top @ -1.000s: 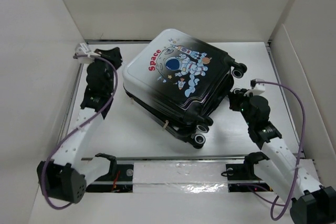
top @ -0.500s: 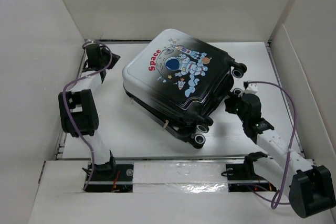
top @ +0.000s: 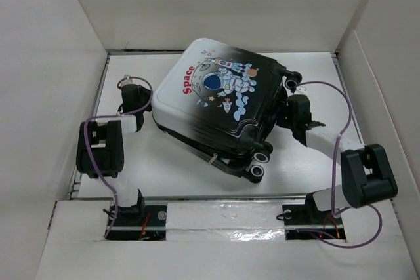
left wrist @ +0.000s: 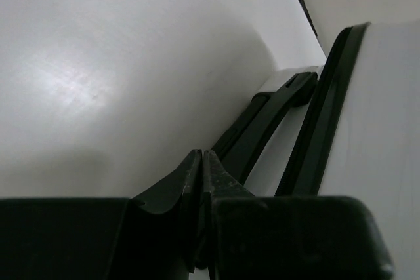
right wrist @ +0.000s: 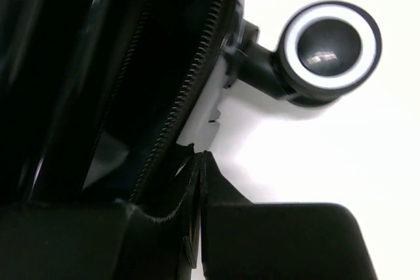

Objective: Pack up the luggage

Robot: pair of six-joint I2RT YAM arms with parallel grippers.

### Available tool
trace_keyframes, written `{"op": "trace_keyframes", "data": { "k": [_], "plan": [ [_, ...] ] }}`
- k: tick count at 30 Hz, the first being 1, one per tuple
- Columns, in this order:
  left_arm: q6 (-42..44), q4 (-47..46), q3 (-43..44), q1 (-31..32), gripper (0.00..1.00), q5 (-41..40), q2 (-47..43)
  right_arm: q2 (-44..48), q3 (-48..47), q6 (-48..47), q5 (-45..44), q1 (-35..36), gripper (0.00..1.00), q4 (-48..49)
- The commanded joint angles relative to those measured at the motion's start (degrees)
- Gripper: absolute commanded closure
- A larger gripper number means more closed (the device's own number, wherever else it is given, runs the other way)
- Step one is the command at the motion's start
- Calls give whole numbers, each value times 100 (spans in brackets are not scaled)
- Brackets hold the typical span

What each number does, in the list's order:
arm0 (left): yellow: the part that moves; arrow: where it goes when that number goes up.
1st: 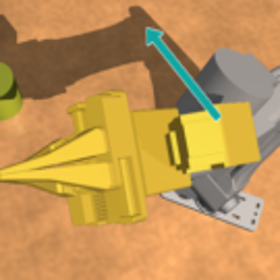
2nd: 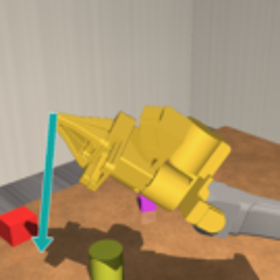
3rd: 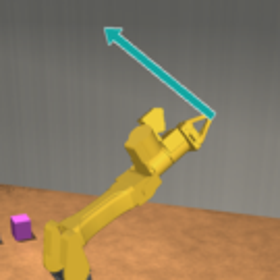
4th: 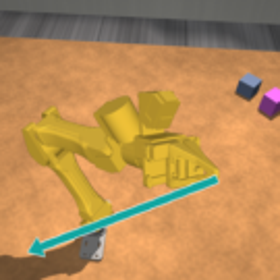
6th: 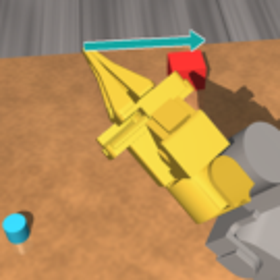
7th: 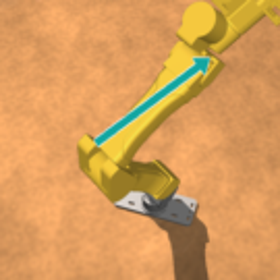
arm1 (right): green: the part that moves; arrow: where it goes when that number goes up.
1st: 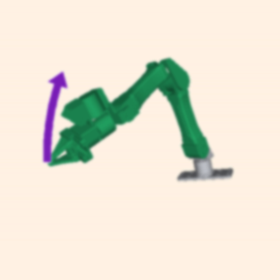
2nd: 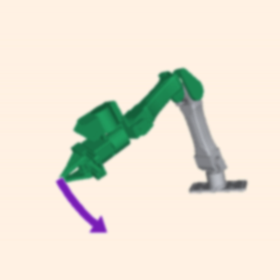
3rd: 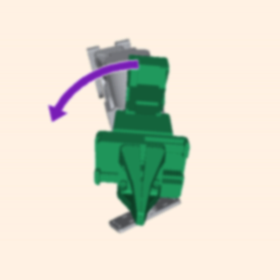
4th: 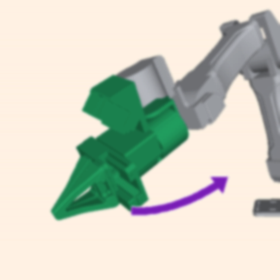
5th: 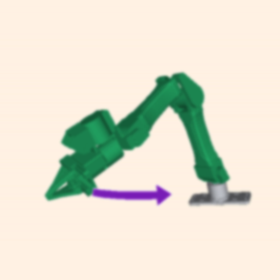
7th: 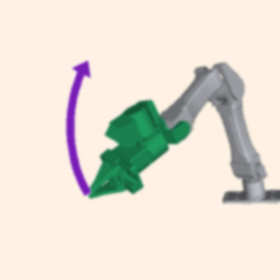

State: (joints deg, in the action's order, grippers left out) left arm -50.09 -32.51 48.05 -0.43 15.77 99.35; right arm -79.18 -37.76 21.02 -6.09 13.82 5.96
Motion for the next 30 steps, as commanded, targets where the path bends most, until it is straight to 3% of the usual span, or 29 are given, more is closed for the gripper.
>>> {"op": "trace_keyframes", "data": {
  "k": [1,5,8,11,12,17,21,24,30],
  "plan": [
    [-46,-677,-989,393,97,-222,-846,-527,-1197,-141,1346,305,96,1355],
    [314,-660,-1763,964,97,-776,-1593,-1904,-2611,-475,2083,489,95,1067],
    [596,-265,-2203,1535,98,-1312,-2304,-2653,-4165,-861,2804,638,89,286],
    [553,-106,-2773,1923,98,-1506,-3113,-3620,-5836,-1108,3279,780,74,-717],
    [535,-141,-3062,2002,97,-1463,-3515,-4014,-6205,-1065,3472,832,61,-1049],
    [395,385,-3697,2354,96,-1524,-4783,-4799,-8076,-634,3755,885,32,-1456],
    [342,526,-4119,2617,94,-1524,-5565,-5002,-8774,-502,3686,885,13,-1711],
    [403,465,-4067,2679,93,-1524,-5506,-4748,-8732,-502,3397,885,5,-1659],
    [439,158,-3628,2951,93,-1524,-5075,-3512,-8092,-914,2903,473,0,-1528]
  ]
}}
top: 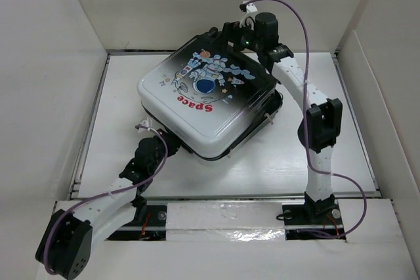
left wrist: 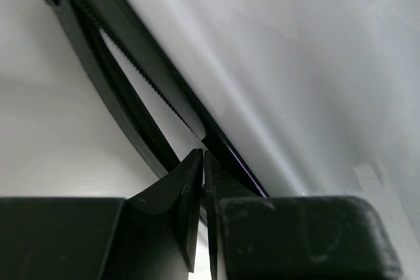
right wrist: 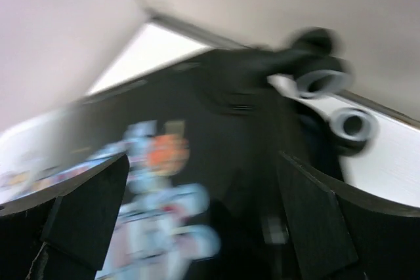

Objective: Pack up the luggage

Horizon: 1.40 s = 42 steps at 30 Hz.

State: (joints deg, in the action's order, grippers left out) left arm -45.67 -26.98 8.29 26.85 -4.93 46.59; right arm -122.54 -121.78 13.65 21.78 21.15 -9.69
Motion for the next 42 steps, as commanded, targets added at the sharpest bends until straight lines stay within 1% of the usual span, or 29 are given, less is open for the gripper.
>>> {"op": "trace_keyframes", "data": {
  "k": [1,2,3,4,5,6,7,8,9,10,11,12,13,14,15,17,18,20,22,23,24,26,27,29,31,33,35,39,42],
  "plan": [
    [-12,-422,400,320,93,546,219,1055,512,-265,107,-260,0,90],
    [-38,-422,444,373,93,415,219,1318,758,-362,90,-338,0,151],
    [-47,-422,523,434,93,318,193,1608,1065,-537,-6,-339,3,326],
    [-56,-378,568,539,93,195,175,2280,1434,-617,-42,-339,7,467],
    [-73,-361,594,593,93,159,166,2670,2368,-696,-60,-339,12,651],
    [-100,-360,638,593,93,150,158,3066,2908,-740,-129,-339,28,1123],
    [-126,-386,656,672,93,159,158,3931,3471,-784,-165,-261,46,1345],
    [-187,-422,665,820,93,150,175,4383,4651,-794,-226,-182,63,1565],
    [-197,-457,708,926,93,133,245,4849,5255,-707,-392,-33,85,2019],
    [-205,-448,752,1049,93,2,306,5297,5826,-627,-481,64,96,2207],
    [-153,-422,805,1329,93,-121,368,6207,6389,-557,-517,169,100,2348],
    [-101,-344,979,1479,93,-270,516,6642,7456,-382,-543,432,100,2723],
    [-48,-160,1077,1611,93,-559,596,7047,7936,-302,-622,565,100,2823],
    [-4,-115,1139,1735,93,-675,667,7782,8333,-232,-701,697,100,2798],
    [58,-97,1261,1884,93,-763,824,8094,8937,-179,-788,820,100,2632],
    [93,-175,1367,1955,93,-720,1009,8648,9346,-231,-947,1128,100,2193],
    [76,-219,1464,1955,93,-703,1202,9138,9495,-249,-1209,1224,100,1730],
    [58,-360,1526,1955,93,-580,1335,9624,9926,-214,-1482,1462,100,1323],
    [23,-378,1570,1955,93,-623,1388,10336,10338,118,-2053,1576,100,926],
    [23,-352,1579,1955,93,-667,1371,10547,10471,286,-2342,1655,94,725],
    [23,-308,1570,1955,93,-711,1266,10732,10586,470,-2928,1656,89,445],
    [49,-194,1561,1955,92,-825,1143,11145,10884,788,-3153,1656,87,293],
    [76,-150,1561,1955,92,-834,1038,11208,10964,875,-3110,1656,78,362],
    [119,-27,1579,1955,91,-817,966,11130,11078,964,-3083,1656,69,398],
    [146,78,1622,1955,90,-747,940,10911,11114,781,-2795,1656,66,634],
    [190,88,1623,1955,90,-694,931,10437,11097,640,-2478,1656,62,863],
    [199,123,1623,1955,90,-650,931,9850,11018,429,-2275,1770,61,1136],
    [225,176,1605,1955,90,-606,870,9110,10877,305,-2642,2016,54,1487],
    [243,176,1561,1955,90,-579,843,8810,10745,209,-2968,2200,49,1637]
  ]
}}
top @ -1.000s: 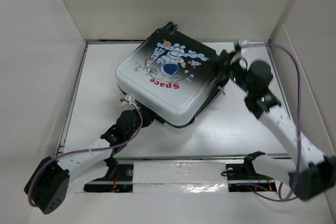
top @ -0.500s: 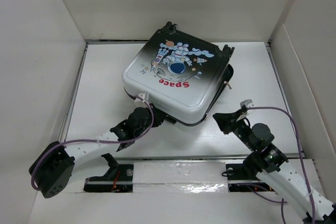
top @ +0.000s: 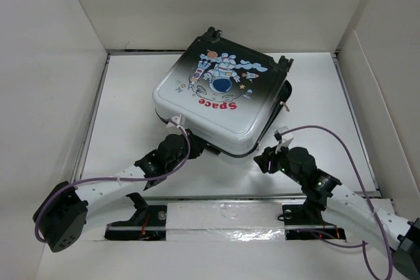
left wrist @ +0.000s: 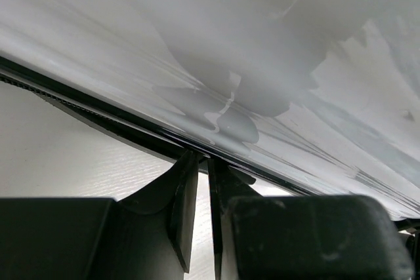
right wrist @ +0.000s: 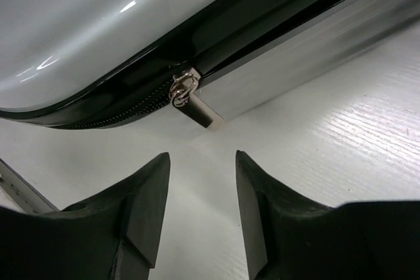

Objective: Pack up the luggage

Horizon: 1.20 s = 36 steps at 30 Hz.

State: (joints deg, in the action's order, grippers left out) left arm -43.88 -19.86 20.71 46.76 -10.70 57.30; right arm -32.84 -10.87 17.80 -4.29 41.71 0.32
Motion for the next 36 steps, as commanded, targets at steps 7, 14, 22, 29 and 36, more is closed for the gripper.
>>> {"op": "trace_keyframes", "data": {
  "k": [7,14,22,29,36],
  "plan": [
    [72,-510,232,-36,90,68,-228,-547,-328,-497,-624,144,49,1356],
    [107,-458,240,-36,90,85,-254,-750,-187,-716,-652,144,53,2261],
    [186,-379,118,17,91,120,-351,-355,14,-743,-616,319,86,2570],
    [713,-248,424,885,91,-501,-71,84,156,-340,-757,636,100,2158],
    [916,-624,934,1678,92,-1004,694,-73,-345,170,-1012,1137,100,646]
  ]
}}
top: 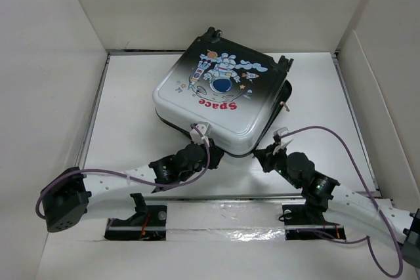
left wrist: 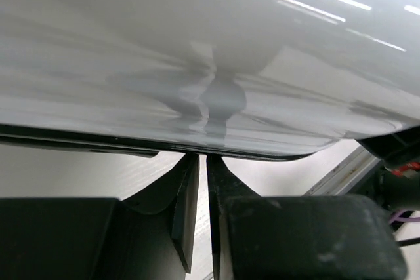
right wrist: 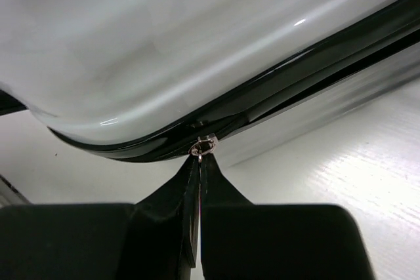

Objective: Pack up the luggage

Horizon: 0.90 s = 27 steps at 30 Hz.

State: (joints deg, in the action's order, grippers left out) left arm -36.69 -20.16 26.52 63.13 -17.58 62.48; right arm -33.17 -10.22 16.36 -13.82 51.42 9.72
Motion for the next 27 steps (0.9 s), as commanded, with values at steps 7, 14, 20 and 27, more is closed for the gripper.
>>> {"op": "trace_keyframes", "data": {
  "k": [7,14,20,27],
  "plan": [
    [417,-1261,950,41,91,-632,739,-356,-780,806,414,772,100,-1198],
    [434,-1420,1689,41,92,-360,1451,-962,-1297,1466,-31,2177,100,-1166],
    [478,-894,2146,-64,73,-228,1698,-1683,-1360,2055,-1727,2601,100,590],
    [22,477,1330,-1152,34,-482,-502,-2660,-1562,1880,-2766,2549,100,1305]
  ]
}}
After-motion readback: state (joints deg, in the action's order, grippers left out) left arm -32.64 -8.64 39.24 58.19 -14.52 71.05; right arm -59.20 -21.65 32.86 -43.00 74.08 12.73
